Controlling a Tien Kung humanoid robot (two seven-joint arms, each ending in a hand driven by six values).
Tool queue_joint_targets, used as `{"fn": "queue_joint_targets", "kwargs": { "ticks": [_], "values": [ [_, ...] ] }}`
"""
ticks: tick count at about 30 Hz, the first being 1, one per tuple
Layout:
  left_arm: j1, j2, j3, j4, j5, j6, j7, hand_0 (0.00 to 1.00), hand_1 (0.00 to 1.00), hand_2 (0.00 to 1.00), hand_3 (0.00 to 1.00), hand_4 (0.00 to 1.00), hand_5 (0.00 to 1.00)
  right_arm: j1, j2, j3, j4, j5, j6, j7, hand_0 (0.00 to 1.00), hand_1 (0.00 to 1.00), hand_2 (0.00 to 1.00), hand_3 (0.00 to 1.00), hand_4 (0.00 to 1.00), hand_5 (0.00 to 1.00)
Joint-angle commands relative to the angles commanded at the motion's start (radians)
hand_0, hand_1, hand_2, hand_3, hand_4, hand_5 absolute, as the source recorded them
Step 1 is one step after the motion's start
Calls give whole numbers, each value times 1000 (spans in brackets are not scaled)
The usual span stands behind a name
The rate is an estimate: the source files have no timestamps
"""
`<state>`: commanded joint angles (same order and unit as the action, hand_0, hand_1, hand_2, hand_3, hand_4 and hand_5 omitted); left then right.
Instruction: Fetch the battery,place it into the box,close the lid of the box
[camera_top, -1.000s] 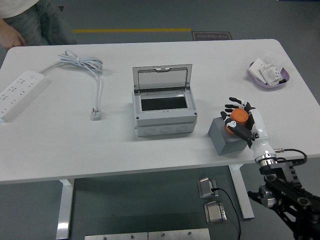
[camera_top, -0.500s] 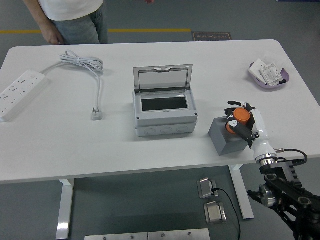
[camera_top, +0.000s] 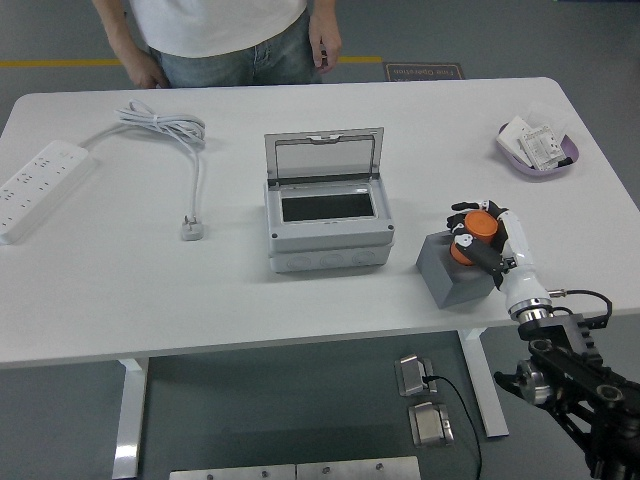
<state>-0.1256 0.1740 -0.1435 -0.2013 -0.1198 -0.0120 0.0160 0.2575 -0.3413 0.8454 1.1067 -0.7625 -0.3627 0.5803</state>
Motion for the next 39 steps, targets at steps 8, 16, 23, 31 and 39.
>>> {"fn": "queue_joint_targets", "kwargs": {
  "ticks": [8, 16, 23, 31, 39],
  "values": [
    [1, 0, -10, 1, 9, 1, 3, 634, 686, 637, 648, 631, 182, 47, -6, 2, 14, -1, -5, 6, 456, 449, 432, 316, 126, 2],
    [2, 1, -32, 1, 29, 3, 11, 633, 686, 637, 649, 632, 183, 108, -9, -20, 95, -129, -54, -79, 459, 456, 440, 318, 145, 2],
    [-3, 4, -42, 2, 40, 4, 15, 633, 686, 637, 648, 632, 185, 229, 20, -111, 140, -403, -42, -274, 432, 423, 432, 310, 95, 2],
    [-5, 10, -58, 1, 60, 5, 21, 633, 687, 637, 648, 632, 185, 350, 86, -200, 66, -715, 4, -440, 382, 346, 397, 293, 60, 2],
    [-10, 20, -93, 1, 101, 8, 35, 634, 687, 637, 648, 631, 185, 441, 161, -282, -54, -948, 52, -480, 366, 333, 390, 285, 53, 2]
  ]
}}
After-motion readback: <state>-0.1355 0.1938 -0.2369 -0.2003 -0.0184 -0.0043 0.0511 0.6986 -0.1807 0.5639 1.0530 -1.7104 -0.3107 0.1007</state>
